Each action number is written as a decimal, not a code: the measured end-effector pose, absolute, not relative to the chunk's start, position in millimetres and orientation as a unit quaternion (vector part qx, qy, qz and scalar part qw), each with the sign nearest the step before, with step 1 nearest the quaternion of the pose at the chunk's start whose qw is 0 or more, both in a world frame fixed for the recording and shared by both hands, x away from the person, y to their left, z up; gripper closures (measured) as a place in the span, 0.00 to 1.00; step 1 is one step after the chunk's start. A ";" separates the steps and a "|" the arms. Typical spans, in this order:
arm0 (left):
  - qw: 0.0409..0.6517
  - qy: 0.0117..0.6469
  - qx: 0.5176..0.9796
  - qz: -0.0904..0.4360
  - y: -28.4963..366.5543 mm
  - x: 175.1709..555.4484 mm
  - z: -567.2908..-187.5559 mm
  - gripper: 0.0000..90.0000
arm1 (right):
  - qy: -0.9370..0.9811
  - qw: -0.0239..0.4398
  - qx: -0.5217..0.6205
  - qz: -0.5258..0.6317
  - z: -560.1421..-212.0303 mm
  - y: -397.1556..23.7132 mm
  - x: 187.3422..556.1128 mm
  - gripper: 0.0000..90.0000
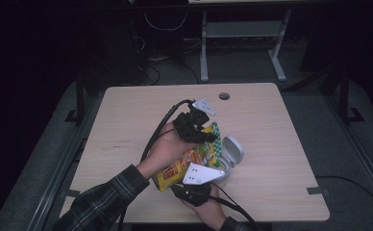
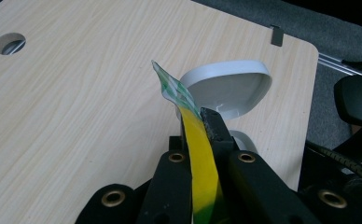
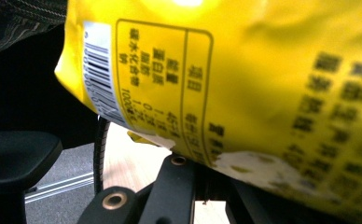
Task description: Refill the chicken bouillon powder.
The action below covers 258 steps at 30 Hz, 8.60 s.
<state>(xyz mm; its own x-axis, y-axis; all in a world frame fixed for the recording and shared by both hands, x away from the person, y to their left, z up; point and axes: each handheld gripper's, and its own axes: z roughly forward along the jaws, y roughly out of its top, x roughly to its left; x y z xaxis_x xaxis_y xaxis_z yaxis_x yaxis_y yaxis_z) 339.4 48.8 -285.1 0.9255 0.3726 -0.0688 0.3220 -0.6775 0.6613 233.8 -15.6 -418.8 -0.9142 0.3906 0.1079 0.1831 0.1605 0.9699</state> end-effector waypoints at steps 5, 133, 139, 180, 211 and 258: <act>0.351 0.190 0.916 0.036 49.1 341.0 -284.9 1.00 | 0.759 0.086 0.188 0.618 -417.6 -15.3 234.6 1.00; 0.320 0.210 0.924 -0.025 33.6 355.0 -283.7 1.00 | 0.743 0.075 0.179 0.641 -412.3 -21.6 236.8 1.00; 0.316 0.210 0.925 -0.024 33.2 355.5 -283.7 0.99 | 0.741 0.072 0.181 0.643 -412.3 -21.5 237.1 1.00; 0.310 0.213 0.926 -0.020 30.4 357.0 -281.8 0.99 | 0.737 0.070 0.181 0.648 -410.6 -22.4 239.4 1.00; 0.303 0.213 0.929 -0.017 30.2 358.6 -281.4 0.99 | 0.734 0.064 0.181 0.651 -410.1 -21.2 241.9 1.00; 0.299 0.213 0.930 -0.017 29.6 359.5 -282.3 0.99 | 0.733 0.060 0.182 0.653 -410.9 -20.6 242.9 1.00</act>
<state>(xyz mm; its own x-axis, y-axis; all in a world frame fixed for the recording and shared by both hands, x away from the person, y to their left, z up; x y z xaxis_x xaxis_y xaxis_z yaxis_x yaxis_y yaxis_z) 359.5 29.6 -282.3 0.9084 0.3867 -0.1591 0.4070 -0.7303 0.5487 242.9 -20.6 -410.9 -0.9263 0.3461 0.1492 0.1883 0.0820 0.9787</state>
